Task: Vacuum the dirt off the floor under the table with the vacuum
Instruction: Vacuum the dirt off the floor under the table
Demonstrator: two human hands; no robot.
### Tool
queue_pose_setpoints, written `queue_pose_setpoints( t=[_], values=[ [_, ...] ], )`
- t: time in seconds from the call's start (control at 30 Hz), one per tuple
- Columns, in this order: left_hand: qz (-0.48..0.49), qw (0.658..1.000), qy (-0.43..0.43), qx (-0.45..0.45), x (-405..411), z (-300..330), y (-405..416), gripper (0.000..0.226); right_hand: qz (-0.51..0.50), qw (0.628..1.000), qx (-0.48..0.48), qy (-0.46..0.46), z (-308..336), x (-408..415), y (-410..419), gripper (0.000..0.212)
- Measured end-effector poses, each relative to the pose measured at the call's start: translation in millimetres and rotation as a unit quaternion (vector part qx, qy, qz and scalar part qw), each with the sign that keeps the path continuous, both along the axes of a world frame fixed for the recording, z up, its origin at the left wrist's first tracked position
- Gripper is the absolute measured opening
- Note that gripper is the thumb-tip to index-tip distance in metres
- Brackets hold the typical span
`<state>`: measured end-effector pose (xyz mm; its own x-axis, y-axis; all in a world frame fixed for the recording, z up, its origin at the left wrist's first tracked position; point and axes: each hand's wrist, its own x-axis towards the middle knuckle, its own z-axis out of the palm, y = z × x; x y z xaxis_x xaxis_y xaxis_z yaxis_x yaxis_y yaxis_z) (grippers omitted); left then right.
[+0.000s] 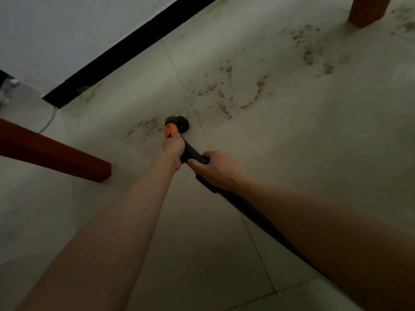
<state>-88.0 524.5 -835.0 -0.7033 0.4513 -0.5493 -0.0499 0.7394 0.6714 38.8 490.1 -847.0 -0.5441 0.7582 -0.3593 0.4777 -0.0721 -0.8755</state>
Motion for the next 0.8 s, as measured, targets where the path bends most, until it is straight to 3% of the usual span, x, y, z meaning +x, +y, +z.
queue_pose_setpoints(
  t=[0.23, 0.57, 0.8],
  values=[
    [-0.041, 0.998, -0.04, 0.003, 18, 4, 9, 0.055, -0.031, 1.0, 0.005, -0.002, -1, 12, 0, 0.037],
    [-0.068, 0.997, 0.018, -0.028, 57, 3, -12, 0.038, -0.056, 0.998, -0.017, 0.024, -5, 50, -25, 0.029],
    [-0.071, 0.997, -0.011, -0.005, 76, 6, -12, 0.042, -0.069, 0.997, -0.007, 0.019, 1, 69, -27, 0.03]
  ],
)
